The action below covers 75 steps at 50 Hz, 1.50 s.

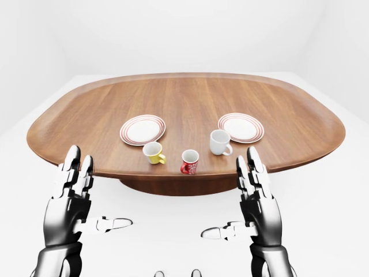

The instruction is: Put the red mug on the left plate.

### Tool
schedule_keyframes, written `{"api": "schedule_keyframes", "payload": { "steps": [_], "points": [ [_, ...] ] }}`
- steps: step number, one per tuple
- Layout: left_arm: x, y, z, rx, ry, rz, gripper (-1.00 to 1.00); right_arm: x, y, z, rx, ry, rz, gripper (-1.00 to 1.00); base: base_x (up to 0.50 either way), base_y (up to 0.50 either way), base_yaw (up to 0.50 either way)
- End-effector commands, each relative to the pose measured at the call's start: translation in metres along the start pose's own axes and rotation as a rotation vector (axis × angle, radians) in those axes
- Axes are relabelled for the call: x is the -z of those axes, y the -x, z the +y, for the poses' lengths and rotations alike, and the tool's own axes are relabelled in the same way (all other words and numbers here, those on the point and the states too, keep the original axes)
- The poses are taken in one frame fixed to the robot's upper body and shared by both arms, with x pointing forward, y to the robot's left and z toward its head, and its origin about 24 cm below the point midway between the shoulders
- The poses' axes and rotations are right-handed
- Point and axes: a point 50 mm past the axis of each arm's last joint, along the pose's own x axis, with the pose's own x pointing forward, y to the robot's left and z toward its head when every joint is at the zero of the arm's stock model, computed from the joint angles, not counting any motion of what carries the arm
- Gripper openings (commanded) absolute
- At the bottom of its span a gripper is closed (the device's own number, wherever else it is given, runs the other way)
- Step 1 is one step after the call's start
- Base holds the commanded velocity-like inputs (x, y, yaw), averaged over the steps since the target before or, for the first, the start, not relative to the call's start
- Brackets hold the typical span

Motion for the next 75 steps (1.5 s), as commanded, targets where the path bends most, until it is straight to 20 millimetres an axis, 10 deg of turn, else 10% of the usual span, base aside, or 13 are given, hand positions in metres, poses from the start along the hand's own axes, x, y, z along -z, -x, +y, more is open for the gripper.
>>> {"api": "schedule_keyframes", "payload": {
  "steps": [1,41,75],
  "points": [
    [0.0011,-0.0007,-0.0006,0.005,0.002,0.002,1.0,-0.0001,0.0003,0.0004,-0.008,-0.002,0.0,1.0,0.0,0.5,0.0],
    [0.0019,-0.0007,-0.0022,0.021,0.012,0.005,1.0,-0.0006,-0.0007,0.002,-0.018,-0.003,-0.004,1.0,0.0,0.34,0.0],
    [0.0023,-0.0013,-0.0024,0.024,0.015,0.005,1.0,-0.0018,-0.0007,0.0012,-0.028,-0.03,-0.018,1.0,0.49,0.16,0.0]
  ]
}}
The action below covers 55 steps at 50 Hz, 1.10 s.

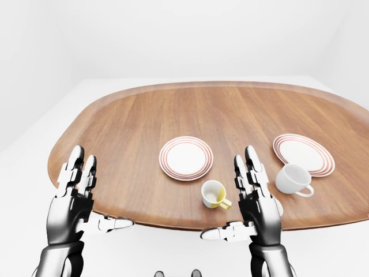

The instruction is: Put the red mug on the left plate.

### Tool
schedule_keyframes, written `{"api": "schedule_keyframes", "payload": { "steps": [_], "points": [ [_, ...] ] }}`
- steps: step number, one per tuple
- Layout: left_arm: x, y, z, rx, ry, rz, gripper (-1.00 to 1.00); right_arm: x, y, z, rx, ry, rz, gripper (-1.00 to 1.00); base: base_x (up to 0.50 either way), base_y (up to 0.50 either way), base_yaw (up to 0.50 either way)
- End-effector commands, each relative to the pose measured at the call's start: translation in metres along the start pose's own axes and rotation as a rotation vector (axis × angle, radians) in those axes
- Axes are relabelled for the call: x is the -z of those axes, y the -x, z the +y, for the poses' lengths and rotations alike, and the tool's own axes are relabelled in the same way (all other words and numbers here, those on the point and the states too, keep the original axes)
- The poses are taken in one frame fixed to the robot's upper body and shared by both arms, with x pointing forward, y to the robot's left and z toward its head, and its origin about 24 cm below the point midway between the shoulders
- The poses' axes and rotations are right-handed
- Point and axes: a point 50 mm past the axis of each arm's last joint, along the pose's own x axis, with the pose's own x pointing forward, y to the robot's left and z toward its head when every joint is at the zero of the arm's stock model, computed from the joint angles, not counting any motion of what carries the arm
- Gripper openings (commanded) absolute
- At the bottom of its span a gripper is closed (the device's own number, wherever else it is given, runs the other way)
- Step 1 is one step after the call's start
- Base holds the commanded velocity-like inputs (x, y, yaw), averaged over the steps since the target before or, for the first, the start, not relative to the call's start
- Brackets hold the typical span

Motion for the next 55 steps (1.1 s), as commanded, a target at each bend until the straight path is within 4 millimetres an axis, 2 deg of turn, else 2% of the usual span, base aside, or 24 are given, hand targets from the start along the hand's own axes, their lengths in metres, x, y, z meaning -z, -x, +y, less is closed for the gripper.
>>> {"api": "schedule_keyframes", "payload": {
  "steps": [1,55],
  "points": [
    [0.0003,0.0001,0.0001,0.0,0.001,0.002,1.0,-0.0024,0.0008,0.0,-0.005,-0.012,-0.012,1.0,0.5,0.05,0.0],
    [0.0024,0.0,-0.0006,0.007,0.002,0.01,1.0,0.0049,-0.0013,0.0025,-0.016,0.009,0.024,1.0,0.48,-0.02,0.0]
  ]
}}
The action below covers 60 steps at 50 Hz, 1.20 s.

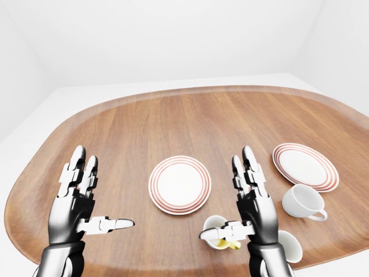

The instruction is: Put the red mug on the left plate.

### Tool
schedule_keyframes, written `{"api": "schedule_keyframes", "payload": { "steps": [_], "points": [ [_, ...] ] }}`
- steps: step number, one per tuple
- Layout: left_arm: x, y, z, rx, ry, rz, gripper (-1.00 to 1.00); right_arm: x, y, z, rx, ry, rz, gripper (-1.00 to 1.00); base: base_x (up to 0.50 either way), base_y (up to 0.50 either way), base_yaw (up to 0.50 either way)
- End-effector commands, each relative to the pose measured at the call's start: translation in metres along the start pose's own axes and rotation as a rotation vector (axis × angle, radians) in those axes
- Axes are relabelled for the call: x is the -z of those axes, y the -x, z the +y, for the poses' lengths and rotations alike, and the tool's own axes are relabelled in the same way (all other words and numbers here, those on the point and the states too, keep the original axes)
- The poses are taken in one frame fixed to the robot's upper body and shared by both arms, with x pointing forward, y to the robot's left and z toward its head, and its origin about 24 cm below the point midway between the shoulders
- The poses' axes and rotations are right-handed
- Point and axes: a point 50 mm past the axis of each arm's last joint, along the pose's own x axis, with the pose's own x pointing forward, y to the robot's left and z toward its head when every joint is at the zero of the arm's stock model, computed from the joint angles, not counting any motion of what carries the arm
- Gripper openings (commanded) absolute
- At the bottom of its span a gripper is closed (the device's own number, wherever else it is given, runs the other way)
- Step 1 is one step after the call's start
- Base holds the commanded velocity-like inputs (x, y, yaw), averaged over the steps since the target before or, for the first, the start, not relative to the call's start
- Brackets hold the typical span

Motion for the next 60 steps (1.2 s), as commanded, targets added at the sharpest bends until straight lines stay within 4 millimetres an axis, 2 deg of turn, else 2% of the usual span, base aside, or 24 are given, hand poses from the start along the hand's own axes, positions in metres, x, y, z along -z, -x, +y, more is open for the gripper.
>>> {"api": "schedule_keyframes", "payload": {
  "steps": [1,14,26,42,60],
  "points": [
    [0.0005,0.0,0.0,0.0,0.0,0.002,1.0,0.0019,-0.0004,0.0014,-0.003,0.014,0.014,1.0,0.12,-0.01,0.0],
    [0.0002,0.0,-0.0002,0.001,-0.001,0.001,1.0,0.0025,-0.0011,0.0015,-0.002,0.017,0.017,1.0,0.27,0.45,0.0],
    [-0.0003,0.0,-0.0001,0.002,-0.001,-0.001,1.0,0.0012,-0.0013,0.0035,-0.012,0.026,0.015,1.0,0.12,-0.01,0.0],
    [0.0005,-0.0006,-0.0007,0.004,-0.002,0.001,1.0,0.0035,-0.0017,0.0061,-0.029,0.038,0.03,1.0,0.52,0.08,0.0],
    [0.0005,-0.0003,-0.0006,0.004,-0.002,0.001,1.0,0.0035,-0.0006,0.0059,-0.022,0.035,0.033,1.0,0.33,0.11,0.0]
  ]
}}
